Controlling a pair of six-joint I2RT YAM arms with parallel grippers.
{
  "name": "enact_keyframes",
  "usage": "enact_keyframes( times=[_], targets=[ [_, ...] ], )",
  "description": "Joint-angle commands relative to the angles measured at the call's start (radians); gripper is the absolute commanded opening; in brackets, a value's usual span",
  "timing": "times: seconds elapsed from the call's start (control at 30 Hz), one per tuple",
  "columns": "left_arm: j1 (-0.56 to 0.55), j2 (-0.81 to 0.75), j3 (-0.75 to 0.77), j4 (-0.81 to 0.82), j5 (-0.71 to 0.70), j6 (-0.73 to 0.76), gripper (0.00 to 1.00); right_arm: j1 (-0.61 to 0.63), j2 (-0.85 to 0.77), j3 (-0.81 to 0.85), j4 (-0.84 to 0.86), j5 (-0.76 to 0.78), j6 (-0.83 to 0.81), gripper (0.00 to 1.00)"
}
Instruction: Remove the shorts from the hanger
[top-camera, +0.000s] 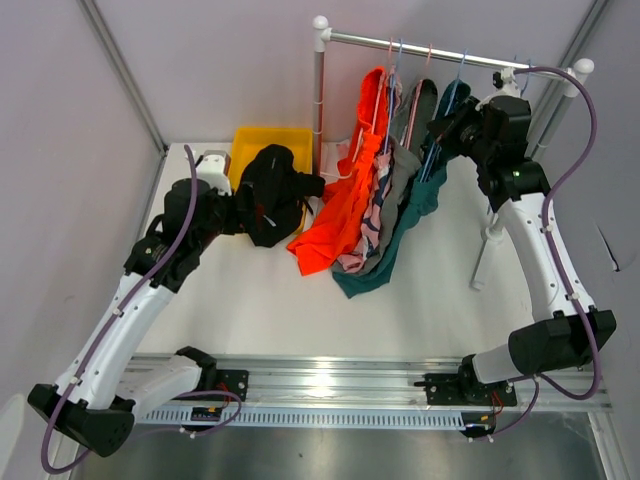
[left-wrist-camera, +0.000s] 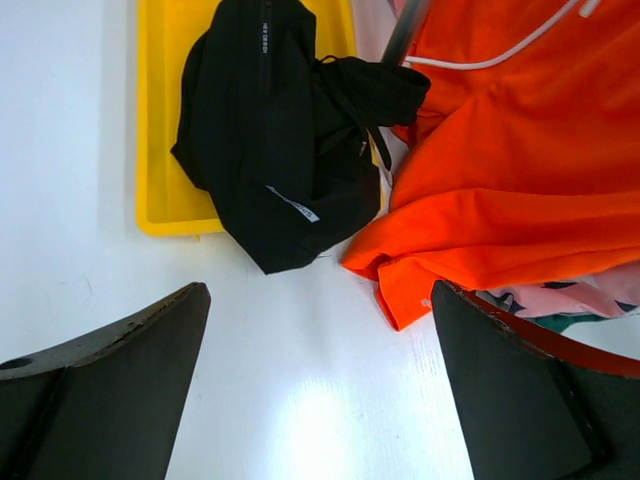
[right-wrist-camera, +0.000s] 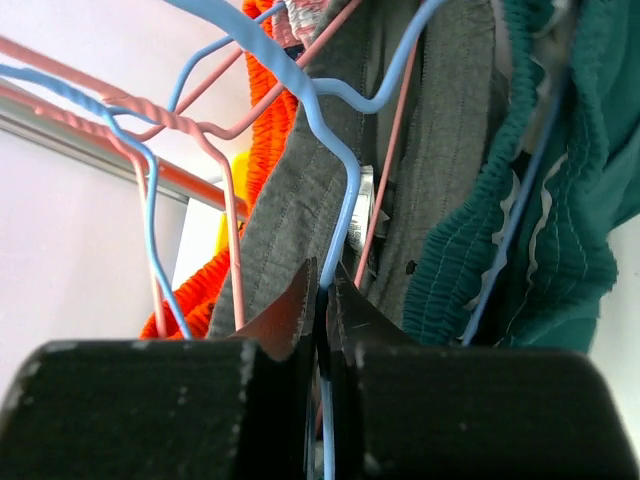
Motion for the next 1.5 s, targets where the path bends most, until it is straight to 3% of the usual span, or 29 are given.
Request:
enact_keyframes(
  times=[0.0,0.13,0.3,0.47,0.6,0.73,1.03,1.47],
  targets=[
    [-0.005,-0.018,0.012,0.044,0.080,0.021,0.99,0.003,-0.019,0.045,0.003,0.035,-0.014,0.00],
    [-0.064,-0.010,0.072,0.088,0.196,0.017,0.99,0.003,-0.048,0.117,-0.049,0.078,-0.049,0.00],
    [-0.294,0.056,0.172,0.157,0.235,0.068,0.99,0.001,-0.075,0.224,-0.126,0.098,-0.071,0.00],
    [-0.423,0.159,0.224,0.337,0.435,0.034,0.99,0.001,-0.131,0.263,-0.180,0.095,-0.071,0.00],
    [-0.517,0.252,0.209,0.493,0.486,0.025,0.99,0.003,-0.180,0.244,-0.201,0.082,-0.039,0.00],
    [-0.648,0.362,0.204,0.571,0.431,0.071,0.99,0.005,-0.211,0.241,-0.207,0.070,-0.011,0.00],
    [-0.739,0.492,0.272,0.641,0.376,0.094,0.99,0.006,-0.214,0.298,-0.250,0.061,-0.023,0.00],
    [-0.752,0.597,0.313,0.661,0.301,0.099,0.96,0.006,-0.237,0.327,-0.275,0.046,-0.005,0.00]
  ],
)
